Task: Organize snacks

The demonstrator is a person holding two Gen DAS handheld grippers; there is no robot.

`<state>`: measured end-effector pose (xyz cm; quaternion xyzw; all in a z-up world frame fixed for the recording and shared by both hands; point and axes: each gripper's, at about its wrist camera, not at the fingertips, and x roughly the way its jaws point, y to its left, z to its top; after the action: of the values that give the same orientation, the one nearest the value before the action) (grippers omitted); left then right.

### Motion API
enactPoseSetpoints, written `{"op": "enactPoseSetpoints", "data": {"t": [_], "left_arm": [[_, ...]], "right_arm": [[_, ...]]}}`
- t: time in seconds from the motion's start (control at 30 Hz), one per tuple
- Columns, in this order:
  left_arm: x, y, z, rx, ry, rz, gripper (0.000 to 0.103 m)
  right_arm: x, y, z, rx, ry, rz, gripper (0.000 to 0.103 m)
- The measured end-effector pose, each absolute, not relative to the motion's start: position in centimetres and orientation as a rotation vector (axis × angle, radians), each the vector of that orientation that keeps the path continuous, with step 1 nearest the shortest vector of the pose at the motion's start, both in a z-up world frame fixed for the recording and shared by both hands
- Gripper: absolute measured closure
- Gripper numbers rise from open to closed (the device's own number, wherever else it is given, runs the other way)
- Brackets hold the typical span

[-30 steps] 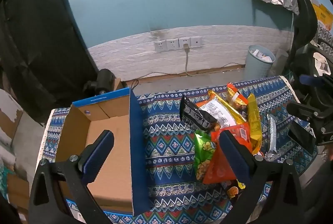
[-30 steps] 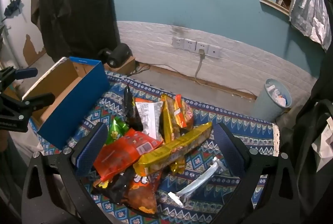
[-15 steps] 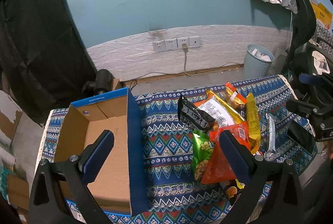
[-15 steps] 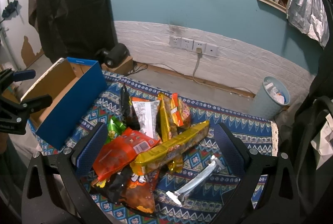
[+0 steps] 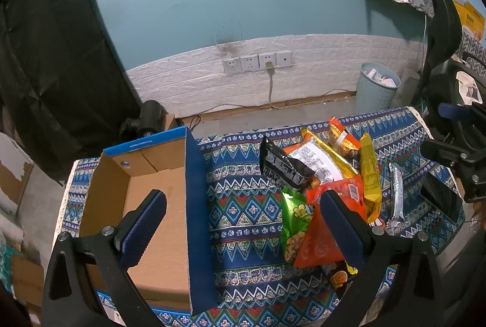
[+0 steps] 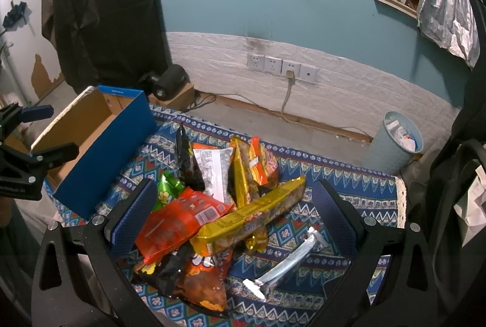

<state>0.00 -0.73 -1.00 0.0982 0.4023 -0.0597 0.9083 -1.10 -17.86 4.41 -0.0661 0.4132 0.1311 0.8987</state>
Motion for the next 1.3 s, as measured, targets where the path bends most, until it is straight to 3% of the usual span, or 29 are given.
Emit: {"op": "enactPoseSetpoints", "data": {"t": [1.3], "left_arm": [[-0.34,-1.24,-1.25,0.215,0.835,-0.127,0.001]], "right_arm": [[-1.11,-17.82,4.43,-0.135,0.862,0.275,0.003]]}}
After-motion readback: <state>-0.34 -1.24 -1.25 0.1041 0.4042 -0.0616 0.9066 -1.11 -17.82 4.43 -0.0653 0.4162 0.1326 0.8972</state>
